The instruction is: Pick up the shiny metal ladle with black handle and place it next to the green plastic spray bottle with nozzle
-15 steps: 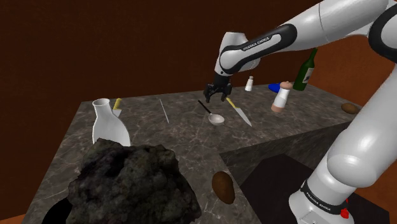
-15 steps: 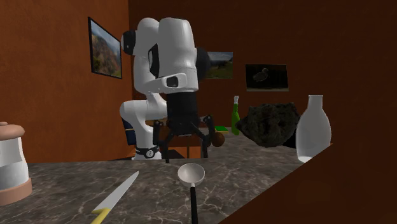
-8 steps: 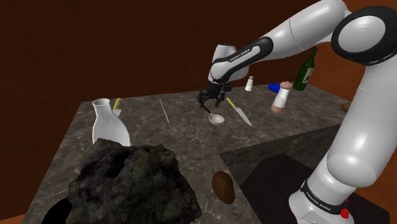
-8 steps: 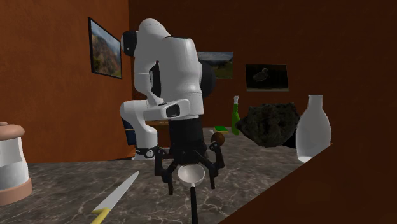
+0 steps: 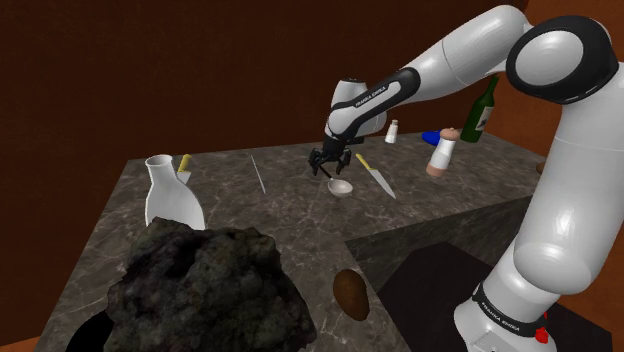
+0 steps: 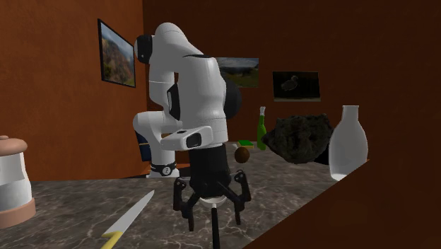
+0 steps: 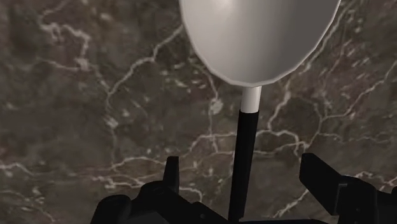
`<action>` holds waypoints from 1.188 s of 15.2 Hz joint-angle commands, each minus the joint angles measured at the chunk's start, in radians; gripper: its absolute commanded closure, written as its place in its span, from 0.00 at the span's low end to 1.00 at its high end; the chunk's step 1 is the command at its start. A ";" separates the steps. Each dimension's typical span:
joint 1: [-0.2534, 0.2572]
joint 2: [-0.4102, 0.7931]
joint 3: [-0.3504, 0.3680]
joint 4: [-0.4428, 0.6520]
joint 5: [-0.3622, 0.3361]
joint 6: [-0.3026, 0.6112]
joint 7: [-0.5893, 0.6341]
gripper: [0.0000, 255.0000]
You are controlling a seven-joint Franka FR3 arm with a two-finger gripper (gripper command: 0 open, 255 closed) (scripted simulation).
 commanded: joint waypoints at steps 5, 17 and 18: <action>0.000 0.001 0.000 0.000 0.000 0.001 0.000 1.00; 0.000 -0.023 -0.001 0.012 -0.002 -0.035 0.002 1.00; 0.000 -0.031 -0.001 0.017 -0.002 -0.047 0.003 1.00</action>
